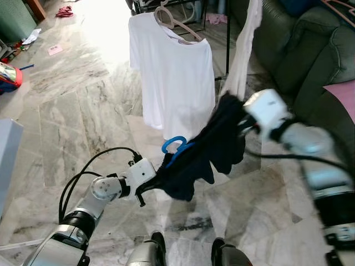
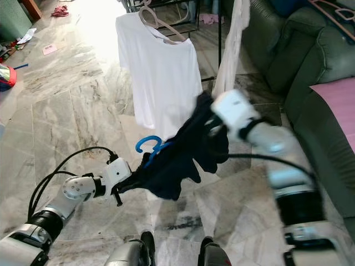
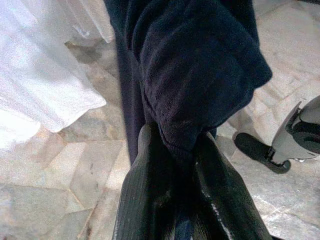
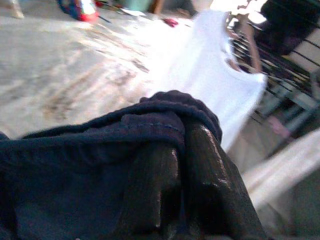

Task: Hang hanger

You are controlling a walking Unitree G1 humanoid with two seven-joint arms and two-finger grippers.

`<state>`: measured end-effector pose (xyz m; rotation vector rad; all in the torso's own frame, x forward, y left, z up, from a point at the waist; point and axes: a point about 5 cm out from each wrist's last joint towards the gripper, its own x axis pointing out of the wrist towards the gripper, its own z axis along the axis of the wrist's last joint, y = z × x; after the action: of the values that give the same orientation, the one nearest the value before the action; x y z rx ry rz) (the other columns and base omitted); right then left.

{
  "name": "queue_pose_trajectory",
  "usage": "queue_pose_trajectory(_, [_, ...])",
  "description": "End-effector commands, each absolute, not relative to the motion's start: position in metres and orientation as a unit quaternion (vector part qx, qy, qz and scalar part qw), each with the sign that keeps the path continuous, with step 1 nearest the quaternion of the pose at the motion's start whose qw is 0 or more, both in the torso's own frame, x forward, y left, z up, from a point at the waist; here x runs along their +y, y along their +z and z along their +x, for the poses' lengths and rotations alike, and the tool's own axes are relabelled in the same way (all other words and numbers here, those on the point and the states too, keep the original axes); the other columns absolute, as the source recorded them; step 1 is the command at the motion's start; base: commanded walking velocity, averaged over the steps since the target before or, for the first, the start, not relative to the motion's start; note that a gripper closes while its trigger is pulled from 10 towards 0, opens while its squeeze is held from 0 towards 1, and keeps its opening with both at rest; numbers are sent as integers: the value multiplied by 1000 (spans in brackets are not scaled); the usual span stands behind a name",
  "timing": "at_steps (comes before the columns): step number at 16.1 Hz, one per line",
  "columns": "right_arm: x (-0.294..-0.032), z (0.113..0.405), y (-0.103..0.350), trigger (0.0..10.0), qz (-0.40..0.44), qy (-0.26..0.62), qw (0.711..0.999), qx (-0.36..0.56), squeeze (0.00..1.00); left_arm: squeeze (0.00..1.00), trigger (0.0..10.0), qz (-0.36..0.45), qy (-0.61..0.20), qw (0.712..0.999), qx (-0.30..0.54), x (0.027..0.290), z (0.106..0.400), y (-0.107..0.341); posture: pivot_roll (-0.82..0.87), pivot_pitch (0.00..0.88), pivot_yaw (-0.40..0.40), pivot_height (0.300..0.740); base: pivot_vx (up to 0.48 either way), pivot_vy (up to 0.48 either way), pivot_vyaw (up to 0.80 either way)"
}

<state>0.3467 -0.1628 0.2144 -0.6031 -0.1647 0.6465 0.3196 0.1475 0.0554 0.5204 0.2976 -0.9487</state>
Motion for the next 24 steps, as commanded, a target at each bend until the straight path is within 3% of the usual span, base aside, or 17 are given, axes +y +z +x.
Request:
queue_pose_trajectory(1, [-156,344,229,0,-296,322,892,-111,0,0,0,247,-447,843,170,154,313,45,4,264,95,740,0,0,0])
queue_pose_trajectory(3, [-144,338,215,0,-294,367,878,-89,0,0,0,245,-451,843,163,148,314,46,5,261,93,740,0,0,0])
queue_pose_trajectory(4, [-143,335,210,6039,-301,377,872,-81,0,0,0,245,-452,843,162,147,314,46,5,261,92,740,0,0,0])
queue_pose_trajectory(5, [-144,332,203,10000,-301,390,868,-62,502,0,0,245,-451,843,161,147,315,46,3,261,92,740,0,0,0])
queue_pose_trajectory(9, [-144,332,202,10000,-298,391,869,-57,502,0,0,245,-451,843,162,147,315,46,2,261,92,740,0,0,0])
queue_pose_trajectory(10, [-146,330,201,10000,-292,396,869,-53,1000,0,0,245,-451,843,162,147,315,46,2,260,92,740,0,0,0])
queue_pose_trajectory(11, [-152,320,198,10000,-299,431,850,-34,1000,0,0,249,-452,842,160,146,315,47,-5,259,95,740,0,0,0])
queue_pose_trajectory(12, [-161,295,198,10000,-289,508,812,-2,1000,0,0,264,-461,835,146,143,315,48,-9,259,95,740,0,0,0])
queue_pose_trajectory(16, [-144,266,204,10000,-209,594,777,-9,1000,0,0,276,-474,826,127,138,313,49,-13,260,92,740,0,0,0])
queue_pose_trajectory(19, [-149,278,197,10000,-247,550,798,-10,1000,0,0,276,-476,826,121,137,312,49,-13,261,91,740,0,0,0])
queue_pose_trajectory(21, [-156,294,206,10000,-300,475,826,-45,1000,0,0,289,-475,824,111,137,312,49,-15,261,89,740,0,0,0])
queue_pose_trajectory(24, [-163,286,183,10000,-340,494,800,17,1000,0,0,322,-457,821,113,139,314,48,-13,258,88,740,0,0,0])
